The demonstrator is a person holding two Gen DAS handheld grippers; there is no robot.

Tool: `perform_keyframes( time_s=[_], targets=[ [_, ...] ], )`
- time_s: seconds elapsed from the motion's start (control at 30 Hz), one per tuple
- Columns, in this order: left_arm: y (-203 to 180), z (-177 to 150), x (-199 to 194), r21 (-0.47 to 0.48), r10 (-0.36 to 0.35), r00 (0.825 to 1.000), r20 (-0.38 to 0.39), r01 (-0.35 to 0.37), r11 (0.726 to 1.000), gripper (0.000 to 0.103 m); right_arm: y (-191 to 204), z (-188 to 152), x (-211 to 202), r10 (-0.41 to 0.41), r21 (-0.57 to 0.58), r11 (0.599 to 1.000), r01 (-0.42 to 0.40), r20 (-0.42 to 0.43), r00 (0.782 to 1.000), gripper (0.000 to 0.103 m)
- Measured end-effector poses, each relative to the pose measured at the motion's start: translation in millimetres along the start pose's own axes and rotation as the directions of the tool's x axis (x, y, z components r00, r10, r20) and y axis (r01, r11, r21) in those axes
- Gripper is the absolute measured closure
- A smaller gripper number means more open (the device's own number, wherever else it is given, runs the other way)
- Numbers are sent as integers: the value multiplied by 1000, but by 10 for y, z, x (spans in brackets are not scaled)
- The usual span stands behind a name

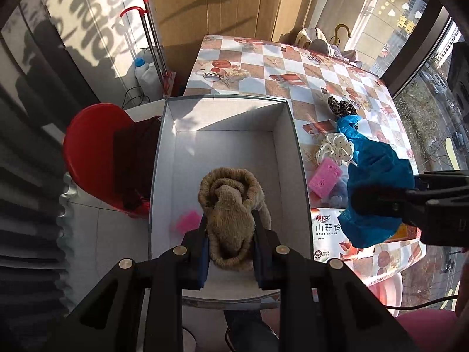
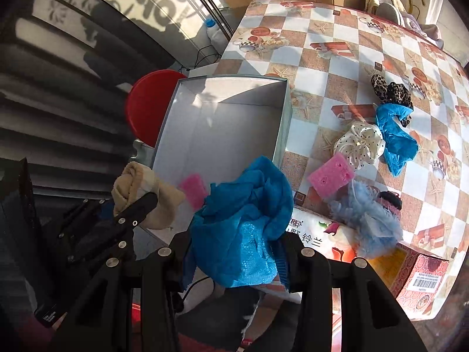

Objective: Organize soft objects
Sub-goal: 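Carry the beige hat and blue bag over the white box with both grippers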

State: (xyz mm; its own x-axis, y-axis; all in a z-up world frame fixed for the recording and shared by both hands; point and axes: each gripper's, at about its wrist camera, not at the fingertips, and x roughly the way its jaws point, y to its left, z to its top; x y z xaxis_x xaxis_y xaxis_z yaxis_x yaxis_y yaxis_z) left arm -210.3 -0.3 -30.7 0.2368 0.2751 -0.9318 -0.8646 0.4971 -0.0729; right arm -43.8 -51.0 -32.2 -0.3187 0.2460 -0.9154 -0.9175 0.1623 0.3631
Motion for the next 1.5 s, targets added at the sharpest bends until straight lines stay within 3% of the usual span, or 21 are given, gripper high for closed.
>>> perform_keyframes(
  time_s=[1.5],
  targets=[
    [-25,36,137,13,-15,1000,-20,15,1000,77,-32,56,107,2,0,1000,-2,-31,1000,57]
  ],
)
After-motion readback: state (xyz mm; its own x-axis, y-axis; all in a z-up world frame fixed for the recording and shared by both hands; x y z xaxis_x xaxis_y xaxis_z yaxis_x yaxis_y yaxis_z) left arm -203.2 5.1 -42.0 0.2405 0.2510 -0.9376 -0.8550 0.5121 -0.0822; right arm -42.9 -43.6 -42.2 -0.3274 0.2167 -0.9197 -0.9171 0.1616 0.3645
